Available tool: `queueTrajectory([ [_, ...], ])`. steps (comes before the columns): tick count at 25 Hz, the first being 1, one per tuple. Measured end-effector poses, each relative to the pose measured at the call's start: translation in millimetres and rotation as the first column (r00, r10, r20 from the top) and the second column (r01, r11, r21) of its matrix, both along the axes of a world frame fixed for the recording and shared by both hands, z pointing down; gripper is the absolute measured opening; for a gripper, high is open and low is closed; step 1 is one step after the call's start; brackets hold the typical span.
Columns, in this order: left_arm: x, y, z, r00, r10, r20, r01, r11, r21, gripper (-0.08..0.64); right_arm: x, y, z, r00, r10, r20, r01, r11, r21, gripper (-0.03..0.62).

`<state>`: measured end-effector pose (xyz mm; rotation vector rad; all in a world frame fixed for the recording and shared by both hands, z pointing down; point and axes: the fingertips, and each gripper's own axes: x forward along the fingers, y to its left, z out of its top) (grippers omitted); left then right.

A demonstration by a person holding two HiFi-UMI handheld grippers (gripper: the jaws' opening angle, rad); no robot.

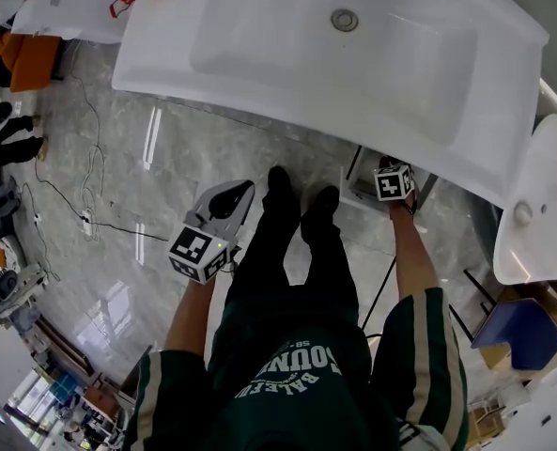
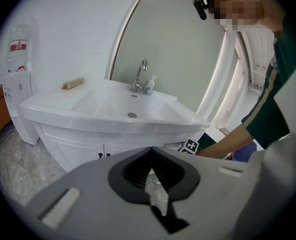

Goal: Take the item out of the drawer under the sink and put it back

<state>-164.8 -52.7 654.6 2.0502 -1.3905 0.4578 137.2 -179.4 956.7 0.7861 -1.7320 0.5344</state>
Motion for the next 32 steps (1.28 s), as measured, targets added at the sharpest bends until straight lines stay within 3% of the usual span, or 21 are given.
queueTrajectory([
  [3,0.1,0.2,-0.3,1.000,-0.007,-0.004,0.007,1.000,0.001,0.051,3.9,3.8,9.5,0.997,0.073,0.008,-0.072,0.996,-0.057,0.052],
  [7,0.2,-0.3,-0.2,1.000,-0.006,-0.005,0.006,1.000,0.000,0.051,7.3,7.3,15.4,0.995,0.103,0.006,-0.102,0.991,-0.083,0.052],
  [13,2.9,-5.3,-12.1,1.000,-0.006,-0.021,0.006,1.000,0.017,0.051,4.7,1.4,-5.8,0.992,0.117,0.052,-0.116,0.993,-0.025,0.072],
  [24,28.9,-11.4,-78.2,0.999,0.015,-0.041,-0.011,0.994,0.111,0.051,3.8,50.5,-105.0,0.985,0.103,0.135,-0.108,0.994,0.027,0.072],
  [29,25.9,-0.1,-102.5,0.999,0.036,-0.038,-0.030,0.989,0.144,0.051,12.8,77.5,-152.4,0.966,0.189,0.179,-0.202,0.978,0.057,0.064],
  [32,24.1,6.7,-112.7,0.998,0.058,-0.035,-0.052,0.985,0.165,0.051,9.8,85.7,-192.6,0.949,0.240,0.202,-0.262,0.961,0.090,0.023],
])
